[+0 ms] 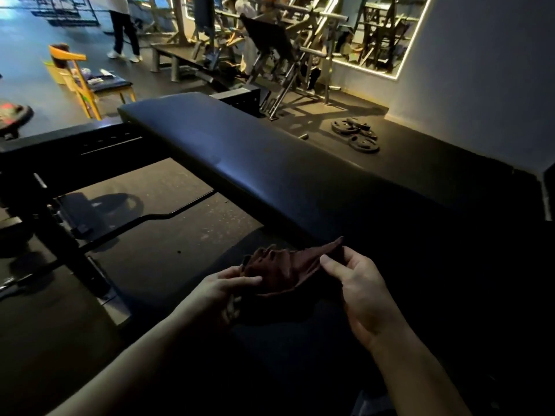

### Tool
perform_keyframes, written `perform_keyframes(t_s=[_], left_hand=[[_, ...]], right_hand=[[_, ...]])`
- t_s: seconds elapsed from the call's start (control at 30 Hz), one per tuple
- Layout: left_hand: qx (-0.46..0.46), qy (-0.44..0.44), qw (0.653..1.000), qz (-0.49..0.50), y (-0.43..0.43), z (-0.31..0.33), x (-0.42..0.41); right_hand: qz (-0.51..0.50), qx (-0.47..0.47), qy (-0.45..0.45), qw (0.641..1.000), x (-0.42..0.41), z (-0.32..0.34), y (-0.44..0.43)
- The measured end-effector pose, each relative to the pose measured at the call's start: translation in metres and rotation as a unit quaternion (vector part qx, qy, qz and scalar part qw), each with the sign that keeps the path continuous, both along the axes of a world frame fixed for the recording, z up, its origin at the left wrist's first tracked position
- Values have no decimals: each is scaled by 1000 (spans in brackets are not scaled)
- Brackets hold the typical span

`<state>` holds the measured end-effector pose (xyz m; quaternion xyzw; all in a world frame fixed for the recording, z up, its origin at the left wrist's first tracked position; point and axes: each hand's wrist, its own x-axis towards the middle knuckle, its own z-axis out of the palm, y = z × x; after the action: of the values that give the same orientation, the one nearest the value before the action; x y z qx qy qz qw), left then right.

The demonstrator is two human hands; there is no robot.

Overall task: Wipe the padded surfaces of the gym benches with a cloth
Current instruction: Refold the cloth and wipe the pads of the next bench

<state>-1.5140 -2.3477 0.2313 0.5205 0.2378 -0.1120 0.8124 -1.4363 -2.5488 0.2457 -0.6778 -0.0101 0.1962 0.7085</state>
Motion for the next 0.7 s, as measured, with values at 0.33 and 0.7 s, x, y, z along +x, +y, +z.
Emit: perform_keyframes(t_s=[0.33, 0.7], left_hand=[[289, -115, 945, 103, 128, -29, -37], [433, -117, 887, 108, 191, -56, -39]], right_hand=[[-36, 58, 1, 998, 4, -13, 124], [12, 128, 53, 990, 15, 5, 195]])
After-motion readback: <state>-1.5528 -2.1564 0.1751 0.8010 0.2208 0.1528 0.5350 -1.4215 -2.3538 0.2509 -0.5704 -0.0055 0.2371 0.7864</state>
